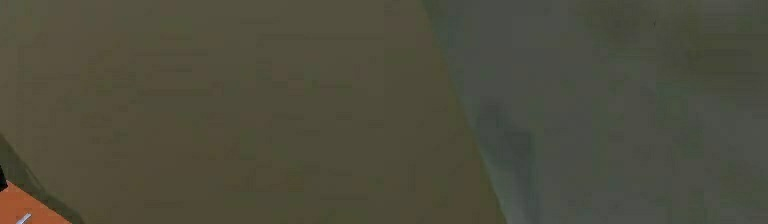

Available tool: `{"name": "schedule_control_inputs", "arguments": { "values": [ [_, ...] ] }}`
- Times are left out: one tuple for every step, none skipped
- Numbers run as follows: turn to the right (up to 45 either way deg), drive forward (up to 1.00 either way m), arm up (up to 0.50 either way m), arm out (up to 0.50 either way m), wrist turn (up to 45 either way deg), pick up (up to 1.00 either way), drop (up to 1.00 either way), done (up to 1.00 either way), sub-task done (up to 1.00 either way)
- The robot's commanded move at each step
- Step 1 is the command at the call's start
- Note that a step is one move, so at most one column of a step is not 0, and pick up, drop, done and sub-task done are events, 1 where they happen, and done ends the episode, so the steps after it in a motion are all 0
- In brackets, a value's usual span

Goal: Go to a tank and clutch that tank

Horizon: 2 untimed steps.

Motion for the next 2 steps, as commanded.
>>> {"name": "schedule_control_inputs", "arguments": {
  "values": [
    [-39.0, 0.00, 0.00, 0.00, 0.0, 0.00, 0.00, 0.00, 0.00],
    [-9.0, 0.00, 0.00, 0.00, 0.0, 0.00, 0.00, 0.00, 0.00]
  ]
}}
